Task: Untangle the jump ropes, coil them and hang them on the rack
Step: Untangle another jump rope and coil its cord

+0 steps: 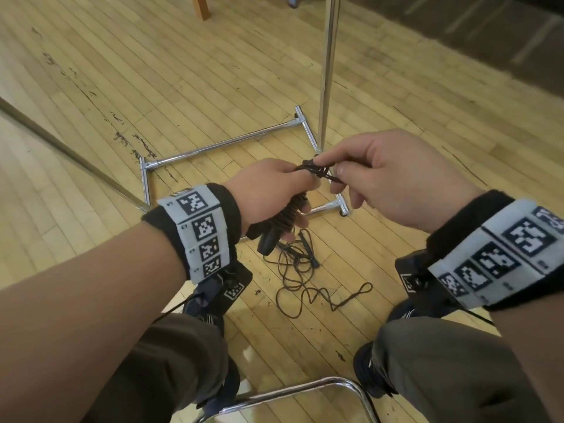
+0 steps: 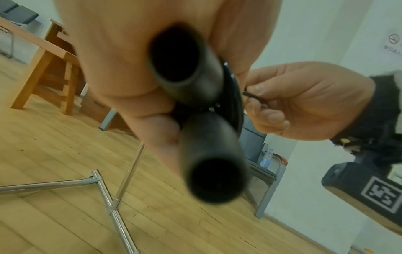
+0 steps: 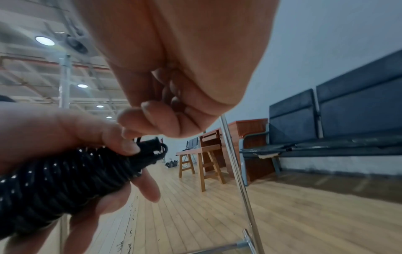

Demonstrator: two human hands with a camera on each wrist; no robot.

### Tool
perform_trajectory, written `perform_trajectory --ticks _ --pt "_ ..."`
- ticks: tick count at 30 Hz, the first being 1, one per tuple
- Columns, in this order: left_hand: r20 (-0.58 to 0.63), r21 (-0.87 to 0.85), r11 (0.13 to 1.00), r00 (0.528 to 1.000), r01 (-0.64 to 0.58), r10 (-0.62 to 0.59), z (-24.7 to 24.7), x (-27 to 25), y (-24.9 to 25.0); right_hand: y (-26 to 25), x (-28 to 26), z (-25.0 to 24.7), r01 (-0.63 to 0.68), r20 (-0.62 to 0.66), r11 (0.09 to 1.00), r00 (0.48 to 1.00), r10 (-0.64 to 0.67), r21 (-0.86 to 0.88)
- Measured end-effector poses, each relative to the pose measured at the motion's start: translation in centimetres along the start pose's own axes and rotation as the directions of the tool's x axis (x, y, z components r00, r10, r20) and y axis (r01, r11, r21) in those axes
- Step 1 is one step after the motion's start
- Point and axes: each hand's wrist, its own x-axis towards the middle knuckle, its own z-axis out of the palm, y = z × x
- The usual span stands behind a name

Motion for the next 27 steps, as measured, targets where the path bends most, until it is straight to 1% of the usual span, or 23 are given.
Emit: perform_trajectory --ticks 2,5,9,13,15,18,22,27 --pt "0.027 -0.051 0.999 1.000 0.006 -0.005 0.0 0.0 -0.2 0.3 -0.1 -0.3 -0.034 -0.011 0.995 0.999 0.036 0.094" --pt "0.058 -0.089 0.996 0.998 0.008 -0.003 -0.1 0.0 -0.3 0.7 -0.3 -0.4 -0.070 -0.016 0.987 0.997 0.073 0.146" --pt "0.078 -0.153 0.988 0.997 0.015 -0.003 -0.2 0.0 -0.4 1.1 -0.2 0.0 -0.075 -0.020 0.971 0.996 0.081 0.226" --pt "0.085 -0.280 0.960 0.996 0.007 0.017 -0.3 -0.3 0.1 1.2 0.2 0.2 -0.061 -0.043 0.949 0.996 0.078 0.308" --pt "0.072 -0.309 0.951 0.997 -0.013 0.037 -0.3 -0.5 0.5 1.2 0.4 0.1 -0.047 -0.074 0.927 0.994 0.080 0.371" --pt "0.047 -0.277 0.959 0.997 -0.051 0.067 -0.2 -0.4 0.8 1.4 0.4 0.3 -0.062 -0.099 0.887 0.988 0.120 0.457" --pt "0.064 -0.216 0.974 0.995 -0.063 0.078 -0.1 -0.6 0.8 1.7 0.7 0.5 -0.115 -0.062 0.811 0.981 0.183 0.574" --pt "0.045 -0.285 0.954 0.993 -0.093 0.111 -0.1 -0.9 1.2 1.7 1.0 0.6 -0.108 -0.038 0.713 0.982 0.186 0.693"
